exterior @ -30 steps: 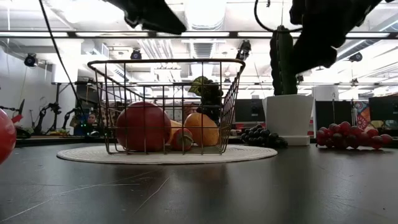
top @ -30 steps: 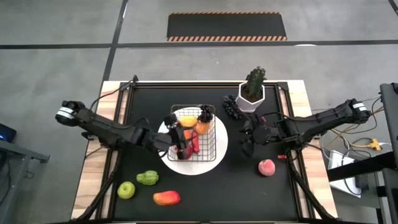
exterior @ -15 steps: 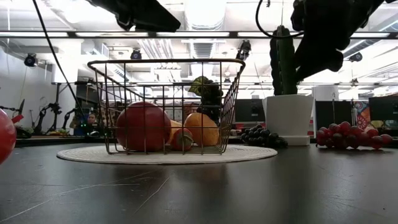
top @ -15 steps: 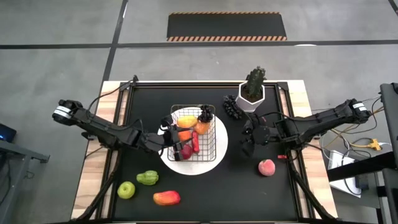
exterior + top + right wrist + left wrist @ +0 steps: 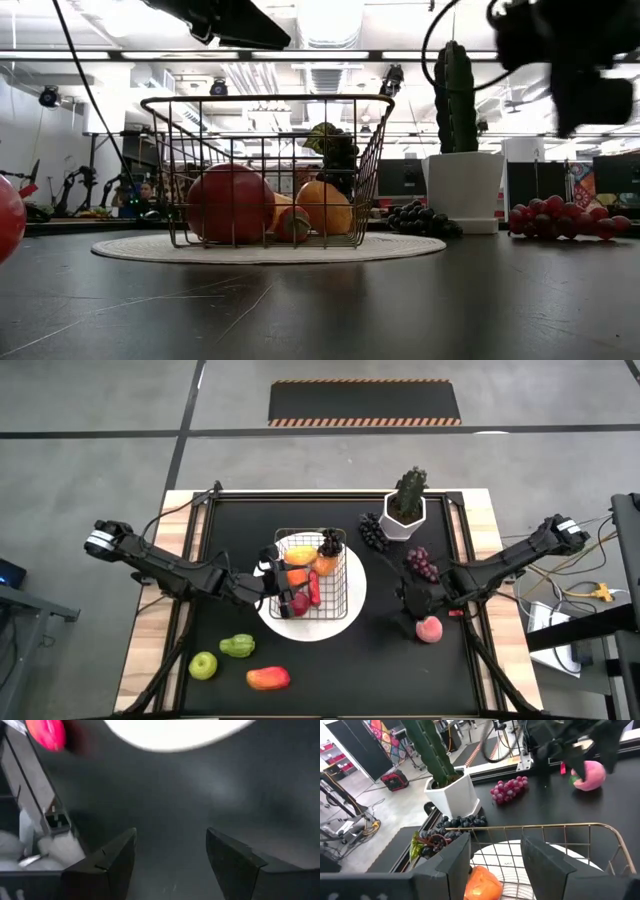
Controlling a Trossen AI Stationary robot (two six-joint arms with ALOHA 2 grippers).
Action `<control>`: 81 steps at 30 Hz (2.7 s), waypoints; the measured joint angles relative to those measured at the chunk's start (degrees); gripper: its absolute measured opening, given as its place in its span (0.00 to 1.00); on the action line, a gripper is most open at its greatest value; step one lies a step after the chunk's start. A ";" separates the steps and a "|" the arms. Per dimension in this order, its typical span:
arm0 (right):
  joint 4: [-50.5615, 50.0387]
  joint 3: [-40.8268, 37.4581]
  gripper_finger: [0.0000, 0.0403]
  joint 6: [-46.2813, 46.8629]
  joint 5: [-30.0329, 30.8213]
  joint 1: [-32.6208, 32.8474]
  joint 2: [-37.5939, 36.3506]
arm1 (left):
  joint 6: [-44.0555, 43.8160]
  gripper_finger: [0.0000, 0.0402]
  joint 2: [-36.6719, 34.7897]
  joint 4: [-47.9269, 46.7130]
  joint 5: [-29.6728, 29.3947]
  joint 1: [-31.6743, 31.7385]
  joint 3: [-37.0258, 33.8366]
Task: Build produce basket
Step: Put the peach into the wire basket
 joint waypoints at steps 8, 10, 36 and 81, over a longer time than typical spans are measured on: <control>-18.87 8.53 0.51 13.78 0.00 6.46 2.94 | 1.22 0.39 -0.35 0.01 0.02 0.00 0.00; -24.79 12.31 0.51 14.52 1.22 7.78 4.27 | 1.22 0.39 -0.35 -0.04 0.02 0.00 0.00; -38.21 12.52 0.92 12.16 -6.95 14.85 19.54 | 1.22 0.39 -0.47 -0.04 0.04 -0.11 -0.16; 33.23 -1.77 0.74 -63.47 44.59 14.66 6.39 | 1.18 0.39 -0.48 1.14 0.07 -0.13 0.05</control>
